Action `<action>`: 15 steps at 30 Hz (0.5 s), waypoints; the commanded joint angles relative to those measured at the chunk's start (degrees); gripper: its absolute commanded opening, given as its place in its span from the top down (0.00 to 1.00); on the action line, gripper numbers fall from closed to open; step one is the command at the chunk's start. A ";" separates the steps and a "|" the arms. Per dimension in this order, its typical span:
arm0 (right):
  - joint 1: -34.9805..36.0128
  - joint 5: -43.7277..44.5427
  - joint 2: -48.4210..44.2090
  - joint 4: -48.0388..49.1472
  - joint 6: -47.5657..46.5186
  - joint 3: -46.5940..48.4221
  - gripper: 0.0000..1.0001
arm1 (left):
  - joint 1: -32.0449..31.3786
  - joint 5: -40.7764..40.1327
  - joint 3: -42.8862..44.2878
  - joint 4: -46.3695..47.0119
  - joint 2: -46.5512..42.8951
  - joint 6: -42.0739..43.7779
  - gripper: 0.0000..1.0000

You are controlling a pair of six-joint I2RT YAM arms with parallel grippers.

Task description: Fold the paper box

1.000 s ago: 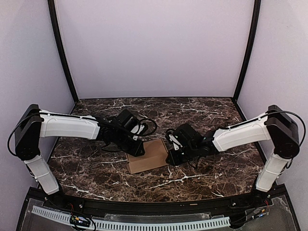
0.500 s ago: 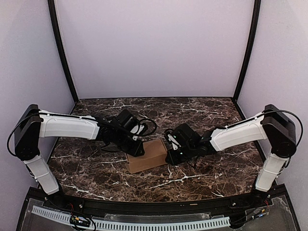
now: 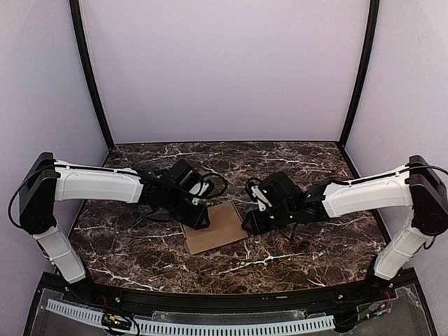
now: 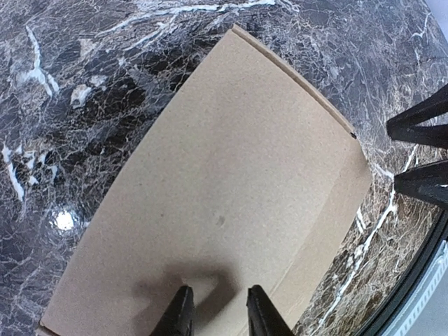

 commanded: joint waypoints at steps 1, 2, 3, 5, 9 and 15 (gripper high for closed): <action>0.17 3.55 -4.09 -2.53 -1.04 -2.06 0.59 | -0.36 -1.69 -0.50 -5.58 -3.67 0.92 0.68; 0.17 4.27 -4.74 -2.70 -1.72 -2.53 0.58 | -0.37 -2.20 -0.39 -6.03 -4.58 0.96 0.65; 0.16 4.91 -5.45 -2.69 -2.75 -2.99 0.56 | -0.35 -2.37 -0.17 -6.73 -5.77 1.08 0.59; 0.03 5.95 -6.48 -2.41 -4.94 -3.57 0.52 | -0.39 -3.17 -0.11 -7.90 -7.89 1.19 0.52; -0.15 7.09 -6.82 -1.65 -11.25 -3.28 0.42 | -0.40 -4.93 -0.64 -10.96 -13.17 1.09 0.37; -3.33 3.11 -8.24 4.24 -18.06 -4.89 0.32 | -0.33 -10.38 -7.45 -12.82 -21.45 -1.18 0.19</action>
